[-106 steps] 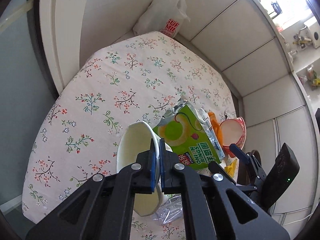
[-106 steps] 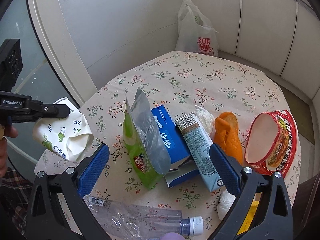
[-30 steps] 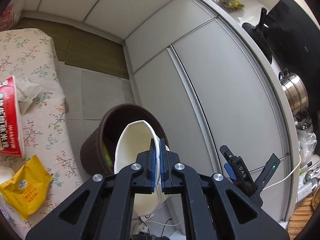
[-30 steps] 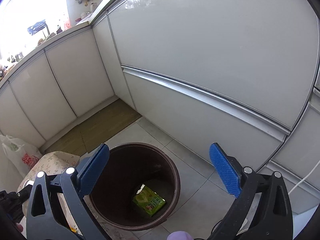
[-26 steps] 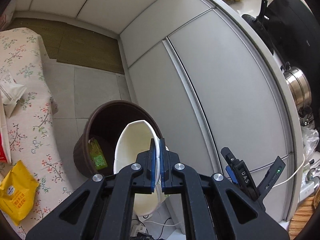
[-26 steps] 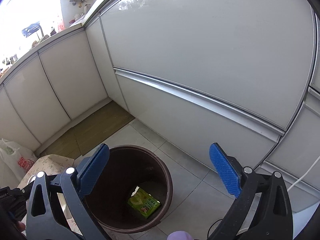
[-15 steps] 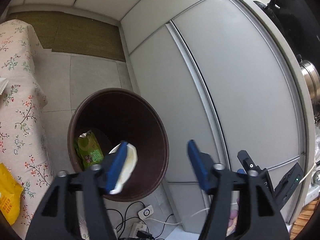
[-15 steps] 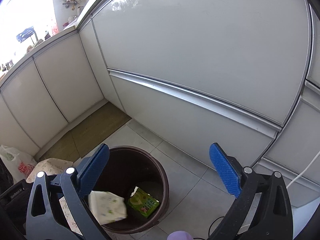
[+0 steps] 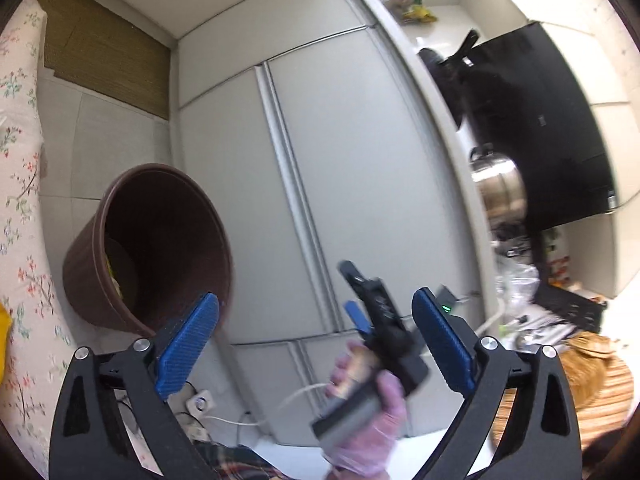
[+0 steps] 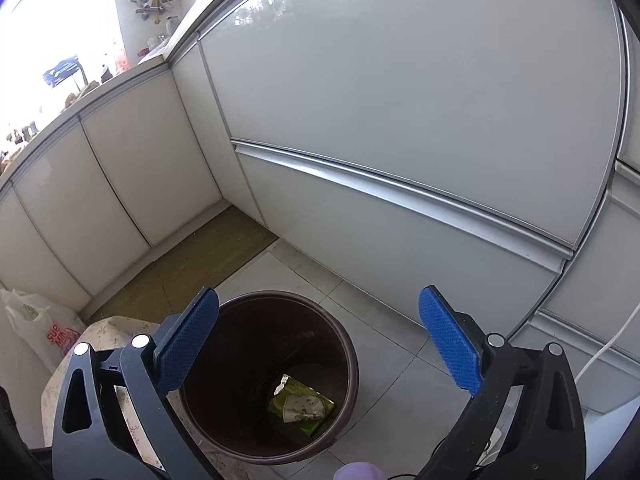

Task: Collect trash
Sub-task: 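Lower the white paper cup into the brown bin and open the left gripper, then return the left gripper to the table and grasp the clear plastic bottle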

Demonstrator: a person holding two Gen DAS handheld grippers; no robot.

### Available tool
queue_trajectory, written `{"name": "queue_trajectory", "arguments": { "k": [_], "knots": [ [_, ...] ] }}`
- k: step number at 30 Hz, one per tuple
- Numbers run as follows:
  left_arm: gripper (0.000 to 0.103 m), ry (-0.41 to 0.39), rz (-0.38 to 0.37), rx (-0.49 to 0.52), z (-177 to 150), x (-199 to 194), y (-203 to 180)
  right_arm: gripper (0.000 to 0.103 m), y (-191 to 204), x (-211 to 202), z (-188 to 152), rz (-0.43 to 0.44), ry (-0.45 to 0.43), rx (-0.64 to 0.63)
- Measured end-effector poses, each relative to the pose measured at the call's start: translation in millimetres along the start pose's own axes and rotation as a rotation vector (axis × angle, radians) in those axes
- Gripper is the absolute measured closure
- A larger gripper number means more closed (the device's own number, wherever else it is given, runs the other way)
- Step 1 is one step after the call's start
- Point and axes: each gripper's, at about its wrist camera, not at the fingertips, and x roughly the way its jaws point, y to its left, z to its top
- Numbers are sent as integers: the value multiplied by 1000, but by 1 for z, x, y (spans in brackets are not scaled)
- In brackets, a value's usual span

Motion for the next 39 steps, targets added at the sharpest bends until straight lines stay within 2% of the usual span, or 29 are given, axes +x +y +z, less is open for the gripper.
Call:
{"name": "queue_trajectory", "arguments": {
  "k": [10,14,20,25,28,31,34,36,39],
  "knots": [
    [7,-103,-69,-53,-41,-110,4,7,78,-18,-28,59,-23,-199],
    [7,-165,-25,-84,-54,-150,17,7,114,-27,-49,95,-18,-297],
    [7,-239,85,-149,-71,-202,43,7,160,-38,-80,188,19,-397],
    [7,-295,278,-203,-80,-240,61,7,191,-38,-107,282,118,-440],
    [7,-345,464,-237,-82,-264,74,7,205,-37,-124,314,169,-468],
    [7,-376,688,-283,-80,-281,89,7,217,-41,-140,329,186,-501],
    [7,-384,839,-320,-76,-291,105,7,227,-44,-151,359,214,-516],
    [7,-397,885,-342,-71,-298,116,7,233,-43,-157,383,246,-511],
    [7,-423,875,-429,-68,-311,140,7,239,-37,-162,405,296,-492]
  ]
}}
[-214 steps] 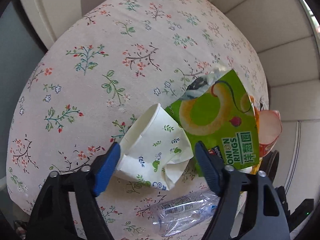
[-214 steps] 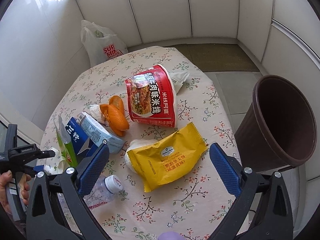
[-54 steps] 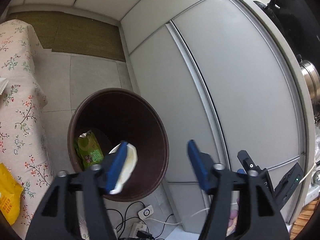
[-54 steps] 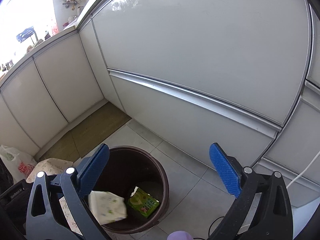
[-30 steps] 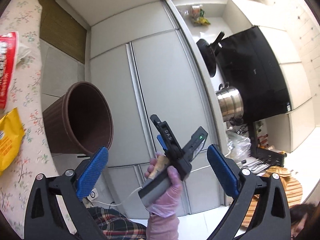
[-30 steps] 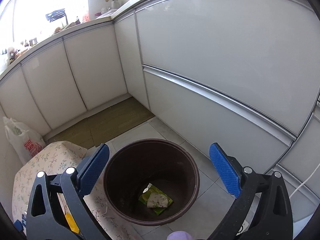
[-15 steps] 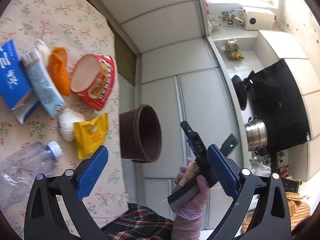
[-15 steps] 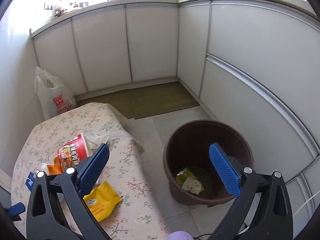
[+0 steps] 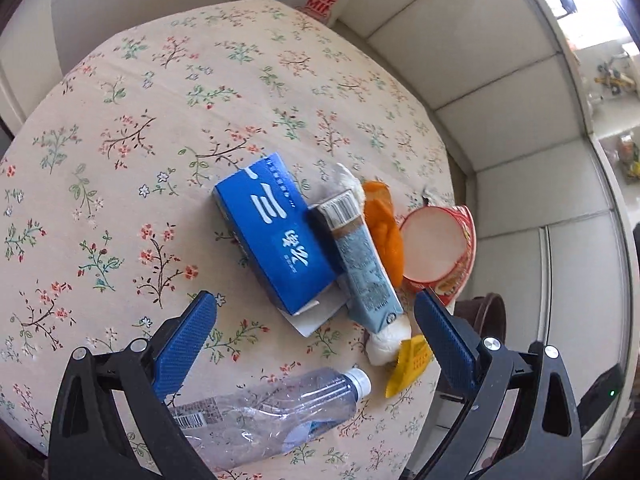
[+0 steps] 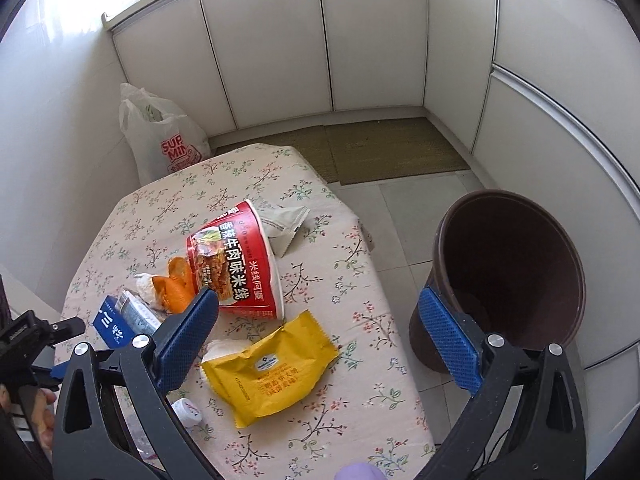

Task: Collect trash
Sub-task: 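Return the left gripper to the table and grasp the clear plastic bottle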

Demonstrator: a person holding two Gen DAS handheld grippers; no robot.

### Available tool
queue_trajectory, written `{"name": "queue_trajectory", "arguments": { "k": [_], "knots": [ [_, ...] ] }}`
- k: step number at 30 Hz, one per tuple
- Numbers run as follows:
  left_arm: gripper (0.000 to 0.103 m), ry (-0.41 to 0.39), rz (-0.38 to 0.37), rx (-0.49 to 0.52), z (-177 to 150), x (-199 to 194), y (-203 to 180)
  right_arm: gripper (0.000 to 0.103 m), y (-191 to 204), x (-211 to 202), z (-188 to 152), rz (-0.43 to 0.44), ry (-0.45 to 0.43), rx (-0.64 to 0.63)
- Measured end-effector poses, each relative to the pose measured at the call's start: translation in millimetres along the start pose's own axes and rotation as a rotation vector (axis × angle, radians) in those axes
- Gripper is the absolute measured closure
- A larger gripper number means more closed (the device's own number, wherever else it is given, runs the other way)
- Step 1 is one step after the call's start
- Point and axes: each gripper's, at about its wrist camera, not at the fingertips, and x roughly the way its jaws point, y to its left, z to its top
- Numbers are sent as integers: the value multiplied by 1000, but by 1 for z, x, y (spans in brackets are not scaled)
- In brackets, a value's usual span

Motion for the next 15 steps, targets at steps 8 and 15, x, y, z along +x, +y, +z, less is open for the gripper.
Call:
{"name": "queue_trajectory", "arguments": {
  "k": [8,15],
  "knots": [
    [7,19,-47,-172,14,22,21,7,-2,13,0,49,55,47],
    [7,188,49,44,2,26,-6,7,-7,13,2,64,67,48]
  ]
}}
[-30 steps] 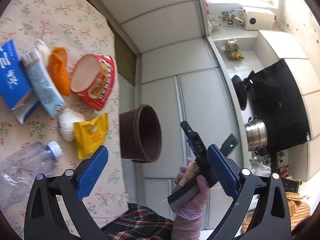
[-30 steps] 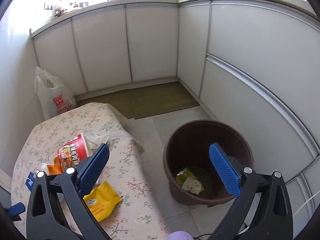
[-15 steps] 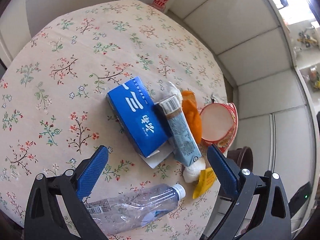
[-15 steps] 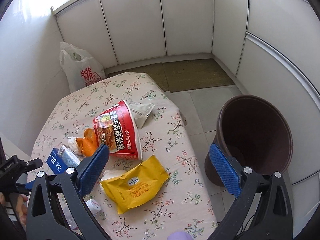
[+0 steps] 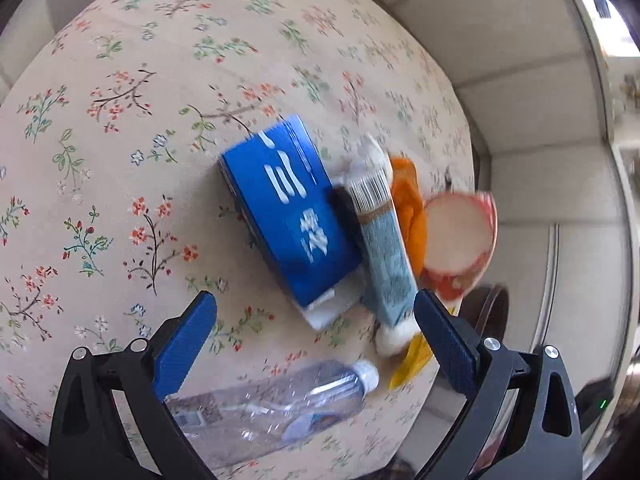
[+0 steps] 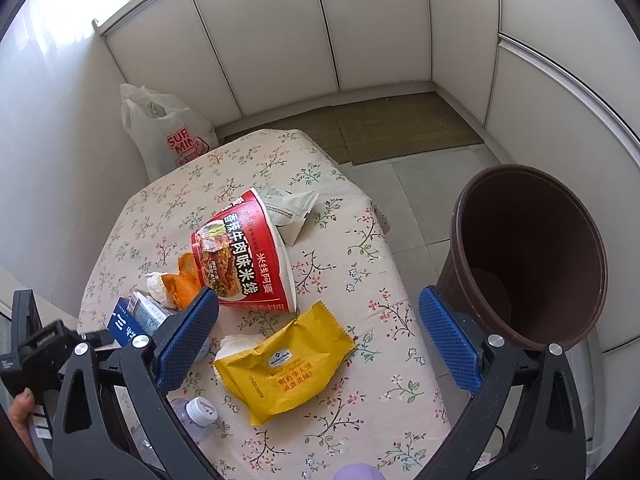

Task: Collect trash
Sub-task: 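Return the left gripper to the table and grasp the clear plastic bottle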

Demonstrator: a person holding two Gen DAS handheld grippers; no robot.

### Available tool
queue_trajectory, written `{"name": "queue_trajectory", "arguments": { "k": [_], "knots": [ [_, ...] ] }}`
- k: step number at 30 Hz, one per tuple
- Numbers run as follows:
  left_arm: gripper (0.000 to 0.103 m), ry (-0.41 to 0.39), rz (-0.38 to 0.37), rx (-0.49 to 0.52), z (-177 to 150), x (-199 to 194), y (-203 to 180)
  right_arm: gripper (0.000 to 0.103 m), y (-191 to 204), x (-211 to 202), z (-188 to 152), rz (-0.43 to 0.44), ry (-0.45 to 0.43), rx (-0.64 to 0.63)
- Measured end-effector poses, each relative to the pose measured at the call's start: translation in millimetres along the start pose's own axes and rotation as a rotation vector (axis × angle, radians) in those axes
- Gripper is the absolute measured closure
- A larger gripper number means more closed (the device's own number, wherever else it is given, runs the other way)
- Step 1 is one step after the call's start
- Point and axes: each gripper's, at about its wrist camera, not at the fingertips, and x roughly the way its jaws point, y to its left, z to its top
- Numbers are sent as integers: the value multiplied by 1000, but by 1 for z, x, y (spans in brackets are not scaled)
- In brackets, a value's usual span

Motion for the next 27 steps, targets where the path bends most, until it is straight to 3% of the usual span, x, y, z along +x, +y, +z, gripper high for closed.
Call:
{"name": "queue_trajectory", "arguments": {
  "k": [2,4,8,14,20,21,23,27],
  "knots": [
    [7,100,72,233,-20,7,-26,7,1,-2,0,5,0,-12],
    [7,147,134,419,-46,15,-44,7,2,-3,0,0,-4,-27],
    [7,203,233,611,-82,34,-56,7,-3,-7,0,-7,-15,-22],
    [7,140,388,773,-97,52,-71,7,-25,-6,1,-7,13,32],
    [7,150,505,873,-115,85,-74,7,-35,7,-5,107,114,118],
    [8,136,509,875,-117,86,-73,7,-36,10,-6,133,133,139],
    [29,127,491,863,-118,86,-72,7,-35,16,-9,187,170,175],
    [33,116,438,832,-119,73,-65,7,-30,29,-16,342,256,258]
  ]
}}
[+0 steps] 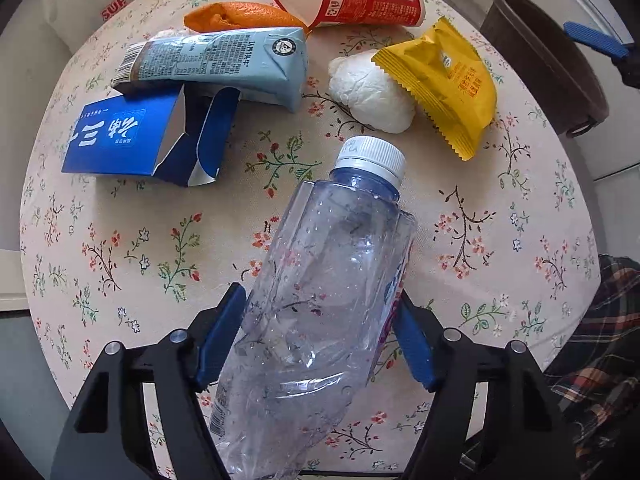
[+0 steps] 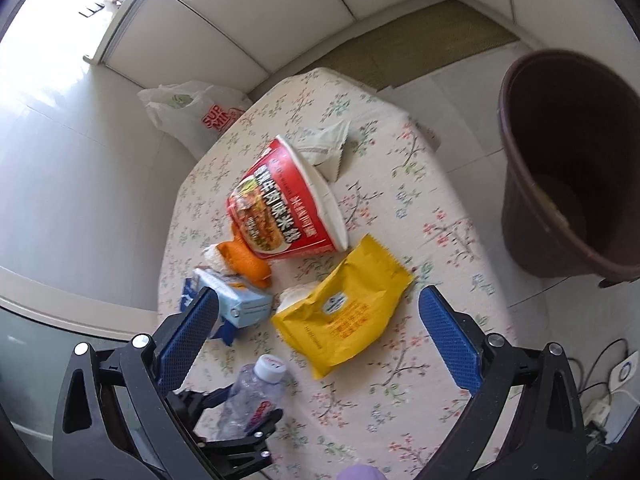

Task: Collect trash
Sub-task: 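Return the left gripper to the table and grasp the clear plastic bottle, then grasp the yellow snack packet with the right gripper while the left gripper holds the bottle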

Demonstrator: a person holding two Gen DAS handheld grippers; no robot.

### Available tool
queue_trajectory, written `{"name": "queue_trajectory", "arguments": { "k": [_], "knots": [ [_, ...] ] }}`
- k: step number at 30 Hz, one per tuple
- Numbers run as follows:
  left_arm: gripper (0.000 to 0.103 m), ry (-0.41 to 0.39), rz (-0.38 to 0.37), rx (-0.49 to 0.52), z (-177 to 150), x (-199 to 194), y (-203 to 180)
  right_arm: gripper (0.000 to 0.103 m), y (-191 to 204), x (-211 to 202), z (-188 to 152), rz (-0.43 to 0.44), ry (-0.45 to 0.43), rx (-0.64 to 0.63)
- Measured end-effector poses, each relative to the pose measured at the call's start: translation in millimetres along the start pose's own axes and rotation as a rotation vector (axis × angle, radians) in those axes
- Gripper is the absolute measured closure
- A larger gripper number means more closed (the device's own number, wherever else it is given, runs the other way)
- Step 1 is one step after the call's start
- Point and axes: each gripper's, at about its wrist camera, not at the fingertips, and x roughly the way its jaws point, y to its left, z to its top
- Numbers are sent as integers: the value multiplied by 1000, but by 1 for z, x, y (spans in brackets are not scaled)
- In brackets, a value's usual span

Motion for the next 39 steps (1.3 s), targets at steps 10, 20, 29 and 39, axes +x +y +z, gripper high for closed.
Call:
{"name": "queue_trajectory", "arguments": {
  "k": [10,20,29,39],
  "knots": [
    [39,-214,-216,-221,-36,-72,48,7,3,19,-6,164,96,83],
    [39,-430,-342,-476,-34,-125,104,7,-6,52,-17,-50,97,154],
    [39,-464,-375,-537,-27,-129,126,7,-19,82,-24,-187,28,282],
    [39,-447,-373,-553,-24,-119,124,15,-23,92,-33,-214,-39,369]
  ]
}}
